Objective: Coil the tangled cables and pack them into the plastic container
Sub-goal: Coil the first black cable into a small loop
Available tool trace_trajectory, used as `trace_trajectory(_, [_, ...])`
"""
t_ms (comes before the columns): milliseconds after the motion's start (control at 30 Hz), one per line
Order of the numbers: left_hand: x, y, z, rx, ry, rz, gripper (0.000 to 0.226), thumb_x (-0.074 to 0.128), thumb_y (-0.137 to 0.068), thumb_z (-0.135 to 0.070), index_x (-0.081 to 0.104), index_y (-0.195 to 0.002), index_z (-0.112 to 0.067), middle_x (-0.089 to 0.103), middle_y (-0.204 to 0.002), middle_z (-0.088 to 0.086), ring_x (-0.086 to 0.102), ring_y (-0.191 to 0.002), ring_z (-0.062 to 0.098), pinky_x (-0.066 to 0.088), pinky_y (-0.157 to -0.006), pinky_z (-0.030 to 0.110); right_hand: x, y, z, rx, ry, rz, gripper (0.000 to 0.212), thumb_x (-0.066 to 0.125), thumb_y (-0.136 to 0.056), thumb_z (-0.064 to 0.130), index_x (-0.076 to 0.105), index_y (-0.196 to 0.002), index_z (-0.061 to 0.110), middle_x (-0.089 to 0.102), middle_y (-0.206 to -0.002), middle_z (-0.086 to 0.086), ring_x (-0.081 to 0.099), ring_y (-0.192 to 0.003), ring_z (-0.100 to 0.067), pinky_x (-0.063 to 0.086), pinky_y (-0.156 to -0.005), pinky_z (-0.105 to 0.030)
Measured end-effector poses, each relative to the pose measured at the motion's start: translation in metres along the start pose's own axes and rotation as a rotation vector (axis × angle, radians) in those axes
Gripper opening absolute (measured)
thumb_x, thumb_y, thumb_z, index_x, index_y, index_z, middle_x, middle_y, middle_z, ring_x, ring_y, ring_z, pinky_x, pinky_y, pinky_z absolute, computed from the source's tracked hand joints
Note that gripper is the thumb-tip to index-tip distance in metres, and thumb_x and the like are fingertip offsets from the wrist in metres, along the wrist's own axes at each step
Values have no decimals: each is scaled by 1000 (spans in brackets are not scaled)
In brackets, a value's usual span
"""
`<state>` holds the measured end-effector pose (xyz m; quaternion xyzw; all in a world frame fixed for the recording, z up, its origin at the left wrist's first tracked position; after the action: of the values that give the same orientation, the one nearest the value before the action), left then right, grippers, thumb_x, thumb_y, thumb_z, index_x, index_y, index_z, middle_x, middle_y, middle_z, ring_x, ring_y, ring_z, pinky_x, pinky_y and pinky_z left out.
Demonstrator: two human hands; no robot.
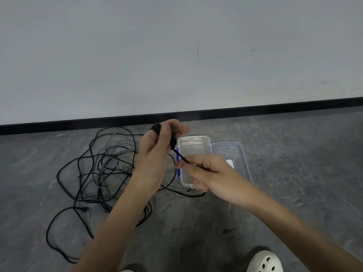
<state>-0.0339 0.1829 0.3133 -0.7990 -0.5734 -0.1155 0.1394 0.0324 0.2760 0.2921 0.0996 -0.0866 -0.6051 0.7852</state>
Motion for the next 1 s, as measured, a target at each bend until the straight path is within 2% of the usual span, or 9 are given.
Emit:
trace_trajectory(200, [7, 5, -5, 88, -353, 1, 26, 39, -103, -19, 63, -99, -11, 73, -95, 1, 67, -90, 6, 49, -75, 12, -1, 8, 6, -42, 136, 36, 19, 45, -101, 11, 63, -101, 13, 52, -56, 9, 53, -58, -6, 45, -66, -22])
trace_trajectory(367, [1, 4, -6, 116, -490, -60, 20, 40, -103, -20, 58, -105, -11, 72, -94, -4, 67, -92, 5, 49, -76, 12, 8, 12, 5, -7, 62, 104, 15, 44, -100, 7, 57, -108, 7, 59, -61, 6, 62, -66, -11, 51, -92, -47])
trace_trajectory(500, [1, 4, 5, 33, -616, -23, 22, 42, -102, -22, 59, -106, -8, 70, -89, -13, 64, -88, -3, 46, -60, 3, 6, 11, 8, -26, 148, 68, 25, 42, -102, 12, 59, -115, 0, 42, -54, 16, 44, -52, -1, 54, -70, -33])
trace_trajectory(600, [7, 5, 14, -30, -730, 90, 27, 42, -102, -28, 62, -102, -10, 69, -88, -14, 64, -84, -8, 45, -62, 3, -1, 11, 14, -65, 259, 21, 28, 44, -102, 16, 64, -108, -1, 39, -54, 14, 40, -53, -4, 43, -59, -35])
trace_trajectory(667, [11, 6, 19, -70, -832, 175, 31, 40, -103, -30, 66, -98, -13, 67, -84, -16, 61, -81, -14, 42, -66, 2, -7, 11, 17, -97, 295, -9, 26, 45, -101, 13, 68, -107, 2, 44, -52, 15, 42, -51, -1, 40, -54, -24])
trace_trajectory(733, [12, 8, 23, -126, -905, 243, 35, 39, -103, -33, 66, -88, -16, 63, -72, -16, 60, -70, -9, 42, -63, 7, -13, 12, 19, -112, 322, -44, 23, 49, -99, 13, 71, -103, 8, 49, -54, 14, 44, -51, -1, 37, -54, -19])
trace_trajectory(833, [17, 14, 27, -249, -845, 345, 46, 33, -101, -44, 58, -67, -27, 55, -53, -18, 50, -52, 0, 38, -54, 11, -22, 11, 20, -130, 313, -95, 21, 53, -97, 11, 72, -91, 8, 68, -68, 2, 64, -65, -16, 54, -65, -33])
trace_trajectory(900, [22, 20, 29, -333, -780, 423, 60, 23, -98, -53, 65, -64, -26, 60, -58, -15, 53, -57, -2, 38, -61, 7, -26, 12, 22, -159, 283, -105, 24, 52, -97, 8, 70, -83, 4, 68, -72, -14, 65, -67, -22, 55, -68, -35])
trace_trajectory(1000, [33, 31, 31, -440, -636, 558, 72, 13, -101, -52, 73, -81, -17, 75, -84, -6, 66, -82, -2, 37, -75, -3, -29, 13, 26, -212, 239, -93, 27, 51, -98, 5, 66, -75, 2, 65, -61, -19, 68, -64, -24, 57, -75, -37])
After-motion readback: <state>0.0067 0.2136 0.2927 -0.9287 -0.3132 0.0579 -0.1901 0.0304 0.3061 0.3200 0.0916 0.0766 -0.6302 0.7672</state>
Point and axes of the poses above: each hand's wrist, its own y-axis away from the middle knuckle, its own x-axis out of the palm, z = x × y, the point moved 8 cm from there along -y, towards the middle knuckle
